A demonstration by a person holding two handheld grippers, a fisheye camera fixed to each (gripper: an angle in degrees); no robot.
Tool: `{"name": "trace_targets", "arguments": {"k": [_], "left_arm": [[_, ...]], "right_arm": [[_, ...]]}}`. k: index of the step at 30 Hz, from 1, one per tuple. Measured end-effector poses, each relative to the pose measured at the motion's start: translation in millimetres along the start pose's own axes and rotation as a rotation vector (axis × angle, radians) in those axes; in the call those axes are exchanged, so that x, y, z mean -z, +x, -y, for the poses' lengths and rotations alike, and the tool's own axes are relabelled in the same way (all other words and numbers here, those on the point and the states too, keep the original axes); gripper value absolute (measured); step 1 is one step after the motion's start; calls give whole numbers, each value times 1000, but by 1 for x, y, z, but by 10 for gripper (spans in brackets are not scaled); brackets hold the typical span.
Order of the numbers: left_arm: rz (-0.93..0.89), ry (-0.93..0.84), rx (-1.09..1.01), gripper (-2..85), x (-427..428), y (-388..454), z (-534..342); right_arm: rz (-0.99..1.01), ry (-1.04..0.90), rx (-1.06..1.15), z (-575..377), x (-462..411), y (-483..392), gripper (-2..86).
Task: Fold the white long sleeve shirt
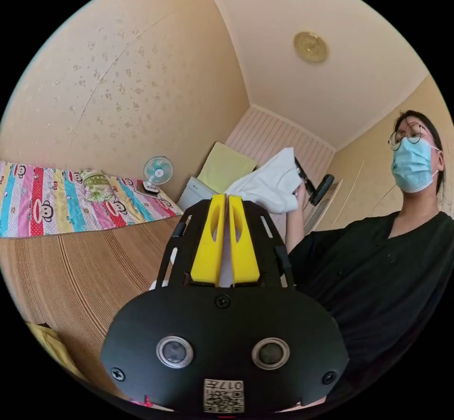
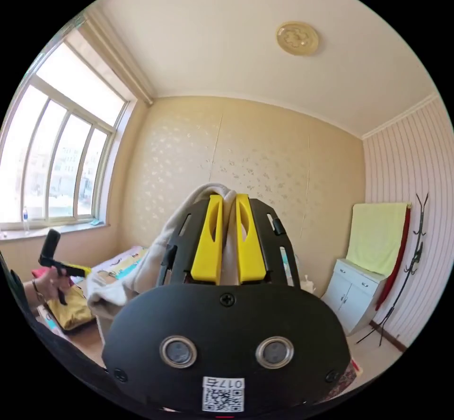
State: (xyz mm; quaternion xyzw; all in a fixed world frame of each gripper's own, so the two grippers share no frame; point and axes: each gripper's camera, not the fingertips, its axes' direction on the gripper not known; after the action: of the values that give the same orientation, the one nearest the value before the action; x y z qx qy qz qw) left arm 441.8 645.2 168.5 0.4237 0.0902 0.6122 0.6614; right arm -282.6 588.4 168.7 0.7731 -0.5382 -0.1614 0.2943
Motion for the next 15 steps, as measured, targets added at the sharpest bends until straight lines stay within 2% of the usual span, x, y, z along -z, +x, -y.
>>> {"name": "trace_targets", "arguments": {"k": [2,5,7,9,12,15], "left_arm": [[-101,156,8,-10,38,1,2],[-176,317,-24,-10,86,17,3],[-215,375,-54,-10,113,28,9],[-237,406,-95,-10,137,39,23],[-159,409,-165,-10,161,56,56],[102,405,-154,-9,165,49,93]], "right_arm": [[55,-79,5,-15,-9,15,48],[344,-85,-19,-47,-6,46,51],[520,-55,-80,-65,-2,67,52],[580,-38,-112,-70,-6,78,54],[674,-18,-69,-57,-24,85,56],[639,-88,8,-36,-70,81,58]]}}
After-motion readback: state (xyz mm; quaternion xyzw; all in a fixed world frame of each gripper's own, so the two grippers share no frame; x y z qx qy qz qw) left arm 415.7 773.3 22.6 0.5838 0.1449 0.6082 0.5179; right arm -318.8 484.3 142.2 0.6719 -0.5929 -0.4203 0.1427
